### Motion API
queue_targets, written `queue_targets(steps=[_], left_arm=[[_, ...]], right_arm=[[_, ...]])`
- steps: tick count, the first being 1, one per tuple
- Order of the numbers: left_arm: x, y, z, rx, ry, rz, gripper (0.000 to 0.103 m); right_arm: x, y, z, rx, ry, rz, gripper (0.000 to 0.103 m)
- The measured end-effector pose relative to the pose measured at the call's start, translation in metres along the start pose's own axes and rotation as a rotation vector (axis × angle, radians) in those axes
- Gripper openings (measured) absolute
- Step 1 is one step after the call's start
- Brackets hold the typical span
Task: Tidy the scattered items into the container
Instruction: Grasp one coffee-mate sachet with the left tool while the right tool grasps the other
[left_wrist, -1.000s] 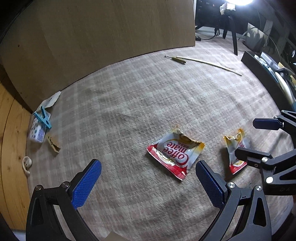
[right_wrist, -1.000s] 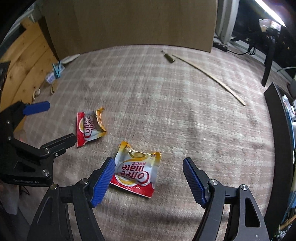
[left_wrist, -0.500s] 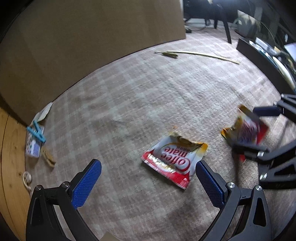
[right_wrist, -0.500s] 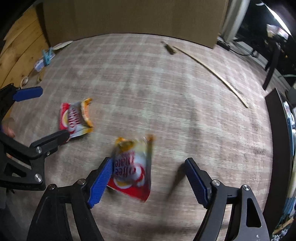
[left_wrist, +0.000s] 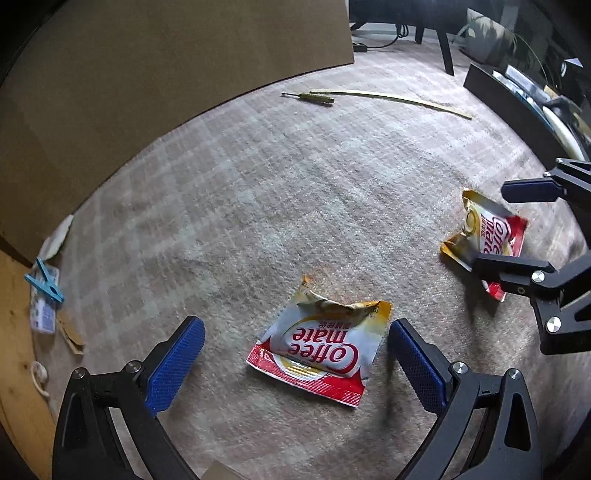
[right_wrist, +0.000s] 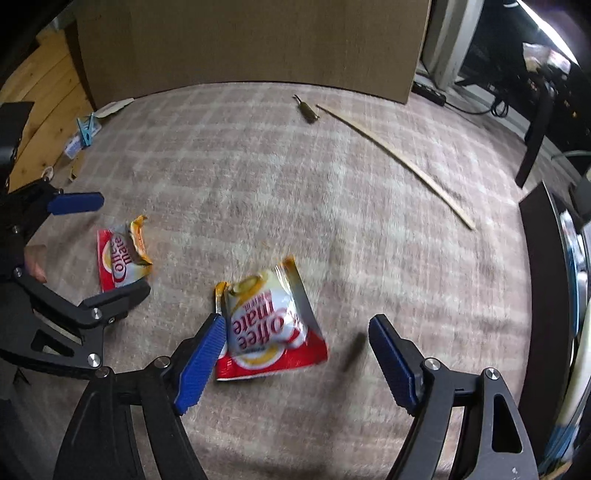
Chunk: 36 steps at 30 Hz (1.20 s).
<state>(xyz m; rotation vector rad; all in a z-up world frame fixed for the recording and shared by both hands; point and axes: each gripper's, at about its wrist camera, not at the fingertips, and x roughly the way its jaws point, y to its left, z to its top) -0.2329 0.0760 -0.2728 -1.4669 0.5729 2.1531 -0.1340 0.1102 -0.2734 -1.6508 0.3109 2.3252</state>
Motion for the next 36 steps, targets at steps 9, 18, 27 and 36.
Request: queue_targets(steps=[9, 18, 27, 36], left_arm=[[0.005, 0.014, -0.004, -0.073, 0.008, -0.075, 0.103], [0.000, 0.016, -0.009, -0.074, -0.038, -0.080, 0.103], [-0.015, -0.002, -0.014, -0.041, -0.028, -0.087, 0.078], [-0.023, -0.008, -0.015, -0.044, -0.039, -0.164, 0.041]], right_arm=[[0.009, 0.002, 0.002, -0.074, 0.026, 0.017, 0.076], [0.002, -0.003, 0.004, -0.064, 0.029, 0.011, 0.058], [-0.004, 0.001, 0.007, -0.061, 0.037, 0.019, 0.034], [-0.011, -0.002, 0.005, -0.028, 0.026, 0.050, 0.014]])
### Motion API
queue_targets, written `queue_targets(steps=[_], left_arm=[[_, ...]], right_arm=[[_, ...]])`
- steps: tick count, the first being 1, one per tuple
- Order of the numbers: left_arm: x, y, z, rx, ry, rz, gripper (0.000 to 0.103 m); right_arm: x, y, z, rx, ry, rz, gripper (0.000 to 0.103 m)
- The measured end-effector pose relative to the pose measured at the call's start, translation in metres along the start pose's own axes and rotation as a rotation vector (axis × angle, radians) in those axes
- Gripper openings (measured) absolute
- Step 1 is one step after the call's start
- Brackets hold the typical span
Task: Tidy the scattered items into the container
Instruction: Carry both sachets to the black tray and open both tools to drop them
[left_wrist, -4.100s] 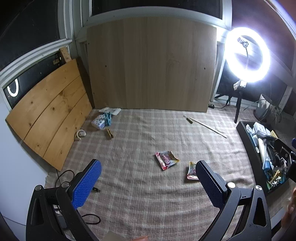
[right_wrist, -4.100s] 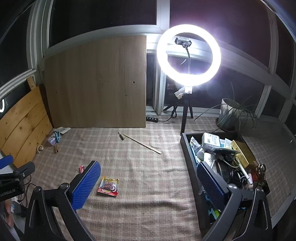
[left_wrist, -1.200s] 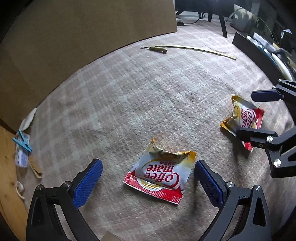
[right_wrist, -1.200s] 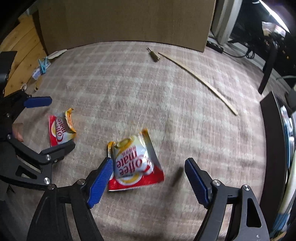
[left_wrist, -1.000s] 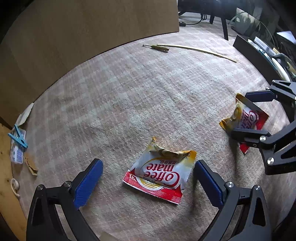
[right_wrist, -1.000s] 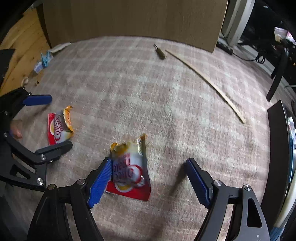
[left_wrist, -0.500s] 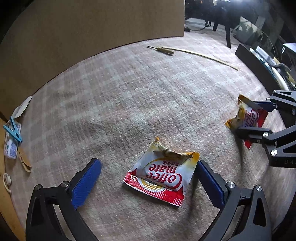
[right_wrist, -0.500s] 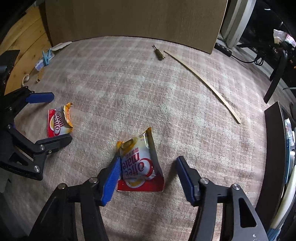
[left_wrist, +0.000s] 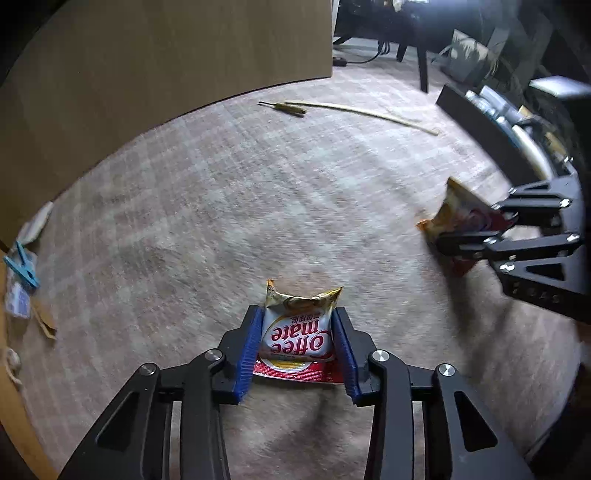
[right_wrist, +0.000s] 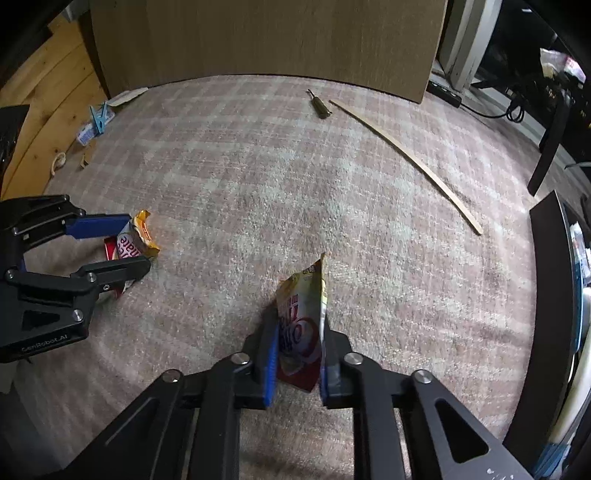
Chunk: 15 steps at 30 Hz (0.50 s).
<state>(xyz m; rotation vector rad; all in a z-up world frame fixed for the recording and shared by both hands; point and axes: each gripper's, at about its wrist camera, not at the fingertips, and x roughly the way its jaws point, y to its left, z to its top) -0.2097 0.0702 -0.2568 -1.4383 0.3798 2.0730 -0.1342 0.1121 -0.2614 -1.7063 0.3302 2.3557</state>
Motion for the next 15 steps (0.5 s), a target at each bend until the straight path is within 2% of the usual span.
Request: queue_targets(steps=[6, 12, 15], left_arm=[[-0.011, -0.016, 0.000, 0.009, -0.029, 0.000, 0.041], [-0.026, -0.044, 0.017, 0.061, -0.074, -0.008, 0.041], [-0.031, -0.072, 0.030, 0.107, -0.093, -0.025, 0.041]], right_arm=[[-0.001, -0.005, -0.012, 0.093, -0.018, 0.064, 0.013], [-0.020, -0.041, -0.045, 0.194, -0.070, 0.108, 0.013], [-0.041, -0.066, -0.064, 0.261, -0.099, 0.119, 0.013]])
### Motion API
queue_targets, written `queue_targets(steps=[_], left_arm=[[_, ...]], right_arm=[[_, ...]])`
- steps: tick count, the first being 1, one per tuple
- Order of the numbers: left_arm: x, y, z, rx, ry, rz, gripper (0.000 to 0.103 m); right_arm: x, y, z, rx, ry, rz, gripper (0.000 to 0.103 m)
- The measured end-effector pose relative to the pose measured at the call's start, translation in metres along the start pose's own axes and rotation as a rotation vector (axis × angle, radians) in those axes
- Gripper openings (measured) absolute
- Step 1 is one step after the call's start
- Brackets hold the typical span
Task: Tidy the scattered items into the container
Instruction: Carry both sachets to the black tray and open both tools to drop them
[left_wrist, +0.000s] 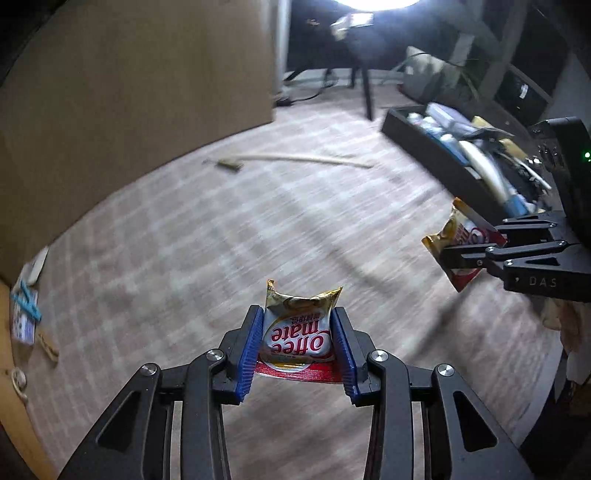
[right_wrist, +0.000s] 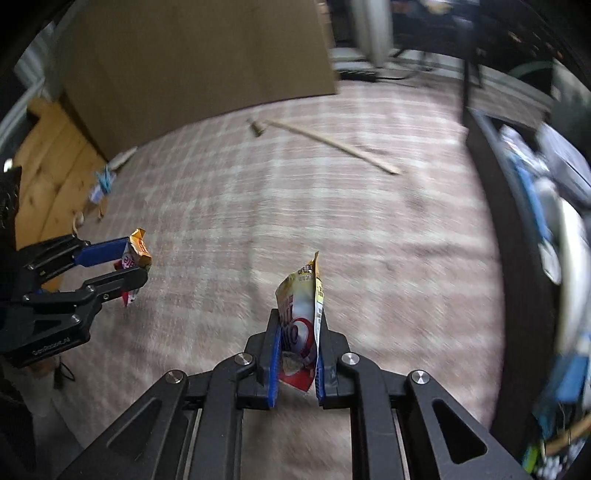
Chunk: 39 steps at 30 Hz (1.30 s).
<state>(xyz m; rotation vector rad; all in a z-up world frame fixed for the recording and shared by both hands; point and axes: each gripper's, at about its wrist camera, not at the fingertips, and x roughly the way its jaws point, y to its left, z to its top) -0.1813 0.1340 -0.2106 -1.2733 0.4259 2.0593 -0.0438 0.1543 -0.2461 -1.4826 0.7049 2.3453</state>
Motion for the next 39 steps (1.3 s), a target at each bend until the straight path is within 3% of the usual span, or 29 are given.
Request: queue_targets(steps=[6, 14, 17, 23, 29, 35, 37, 38, 39], left_arm=[[-0.006, -0.067, 0.034, 0.117, -0.037, -0.074, 0.041], [-0.004, -0.186, 0.071, 0.298, -0.067, -0.206, 0.041], [0.004, -0.230, 0.079, 0.350, -0.062, -0.251, 0.041], [0.022, -0.298, 0.088, 0.454, -0.049, -0.270, 0.041], [0.037, -0.329, 0.087, 0.496, -0.028, -0.265, 0.041], [0.045, -0.335, 0.089, 0.503, -0.022, -0.260, 0.042], [0.045, -0.335, 0.091, 0.497, -0.035, -0.258, 0.048], [0.046, -0.334, 0.092, 0.489, -0.035, -0.257, 0.063], [0.045, -0.333, 0.094, 0.479, -0.030, -0.266, 0.070]], right_arm=[[-0.065, -0.053, -0.019, 0.107, -0.106, -0.006, 0.013], [-0.148, -0.146, -0.059, 0.288, -0.222, -0.129, 0.013], [-0.169, -0.184, -0.074, 0.365, -0.249, -0.192, 0.013], [-0.182, -0.254, -0.087, 0.471, -0.257, -0.304, 0.013], [-0.179, -0.296, -0.095, 0.537, -0.237, -0.311, 0.013], [-0.179, -0.315, -0.098, 0.569, -0.237, -0.302, 0.013], [-0.179, -0.315, -0.097, 0.560, -0.237, -0.295, 0.013], [-0.181, -0.314, -0.097, 0.553, -0.237, -0.295, 0.016], [-0.181, -0.313, -0.097, 0.545, -0.236, -0.297, 0.016]])
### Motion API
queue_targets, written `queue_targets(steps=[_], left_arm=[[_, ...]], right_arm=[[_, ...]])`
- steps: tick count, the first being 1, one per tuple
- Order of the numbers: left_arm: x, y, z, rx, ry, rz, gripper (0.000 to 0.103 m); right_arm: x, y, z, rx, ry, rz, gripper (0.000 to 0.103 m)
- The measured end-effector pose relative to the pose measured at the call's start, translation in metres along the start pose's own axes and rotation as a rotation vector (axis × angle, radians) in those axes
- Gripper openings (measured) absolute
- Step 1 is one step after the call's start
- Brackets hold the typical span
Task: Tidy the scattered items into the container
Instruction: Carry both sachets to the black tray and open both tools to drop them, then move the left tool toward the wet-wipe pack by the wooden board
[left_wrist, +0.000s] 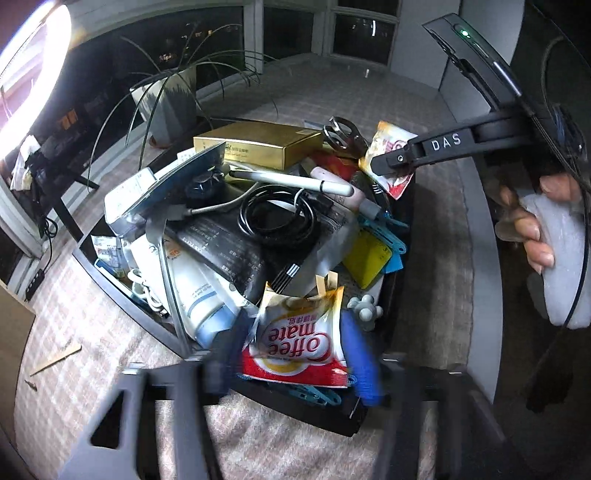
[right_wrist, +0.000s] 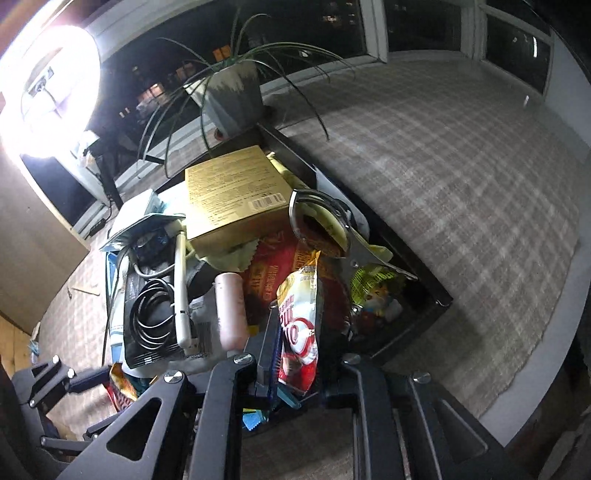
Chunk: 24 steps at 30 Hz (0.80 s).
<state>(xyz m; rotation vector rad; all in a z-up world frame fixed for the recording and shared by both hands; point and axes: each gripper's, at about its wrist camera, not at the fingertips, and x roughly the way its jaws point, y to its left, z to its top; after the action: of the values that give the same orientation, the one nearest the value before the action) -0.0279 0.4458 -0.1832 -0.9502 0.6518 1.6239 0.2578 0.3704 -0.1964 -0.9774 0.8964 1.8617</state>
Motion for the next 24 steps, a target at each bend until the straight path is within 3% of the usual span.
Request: queue_targets(steps=[1, 2, 4, 12, 16, 24], left_arm=[[-0.001, 0.001, 0.001, -0.006, -0.007, -0.007, 0.076], [-0.003, 0.003, 0.001, -0.014, -0.018, -0.014, 0.076], [-0.007, 0.006, 0.001, -0.017, -0.027, -0.012, 0.076], [-0.023, 0.030, -0.010, -0.070, -0.037, 0.000, 0.076], [-0.036, 0.052, -0.023, -0.100, -0.036, 0.042, 0.076], [-0.073, 0.134, -0.072, -0.244, -0.030, 0.169, 0.076]], right_arm=[[0.000, 0.000, 0.001, -0.004, 0.002, -0.009, 0.021], [-0.001, 0.001, 0.001, -0.006, 0.000, -0.017, 0.030], [-0.004, 0.002, 0.002, -0.006, -0.011, -0.021, 0.035], [-0.011, 0.011, 0.004, -0.010, -0.019, -0.034, 0.036], [-0.016, 0.032, 0.004, -0.051, -0.026, -0.007, 0.036], [-0.009, 0.112, 0.011, -0.202, -0.010, 0.058, 0.036]])
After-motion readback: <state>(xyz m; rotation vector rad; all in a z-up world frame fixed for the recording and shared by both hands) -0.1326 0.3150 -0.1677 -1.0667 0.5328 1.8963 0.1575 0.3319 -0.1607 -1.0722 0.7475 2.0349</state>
